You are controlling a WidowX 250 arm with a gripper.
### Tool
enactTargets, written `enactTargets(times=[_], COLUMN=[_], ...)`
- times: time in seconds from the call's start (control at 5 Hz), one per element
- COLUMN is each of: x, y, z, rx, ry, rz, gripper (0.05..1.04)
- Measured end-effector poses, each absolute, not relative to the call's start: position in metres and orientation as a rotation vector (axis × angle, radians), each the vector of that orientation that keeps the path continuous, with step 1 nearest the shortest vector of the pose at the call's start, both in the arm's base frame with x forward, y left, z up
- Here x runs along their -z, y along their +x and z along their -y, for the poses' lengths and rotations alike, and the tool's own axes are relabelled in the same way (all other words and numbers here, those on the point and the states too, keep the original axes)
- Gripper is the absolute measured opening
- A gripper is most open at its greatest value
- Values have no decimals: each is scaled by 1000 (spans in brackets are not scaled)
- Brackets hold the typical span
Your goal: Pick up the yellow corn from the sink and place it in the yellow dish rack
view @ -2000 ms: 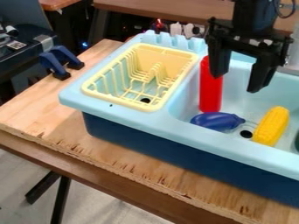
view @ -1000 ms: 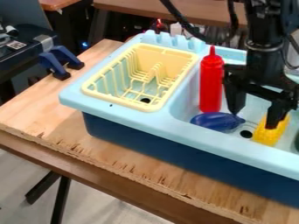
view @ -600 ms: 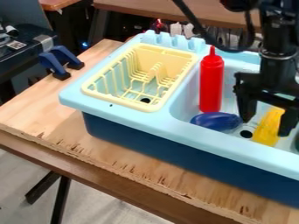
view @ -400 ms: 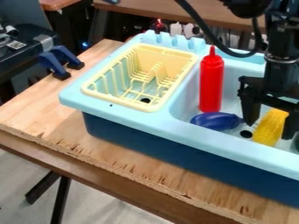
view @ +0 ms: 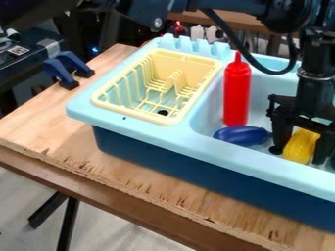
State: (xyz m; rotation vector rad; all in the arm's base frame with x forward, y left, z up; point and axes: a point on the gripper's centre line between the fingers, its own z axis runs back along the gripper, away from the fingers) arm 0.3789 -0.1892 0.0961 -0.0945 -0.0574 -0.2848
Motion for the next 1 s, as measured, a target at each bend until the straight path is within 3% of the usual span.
enactTargets(times=[0.2, 0.6, 0.8, 1.0], x=[-94, -102, -127, -192], y=[379, 374, 363, 345], z=[191, 193, 190, 187], rx=[313, 392, 438, 495], ry=[-92, -84, -55, -45], rz=[24, -2, -7, 59], gripper=[692, 692, 692, 692])
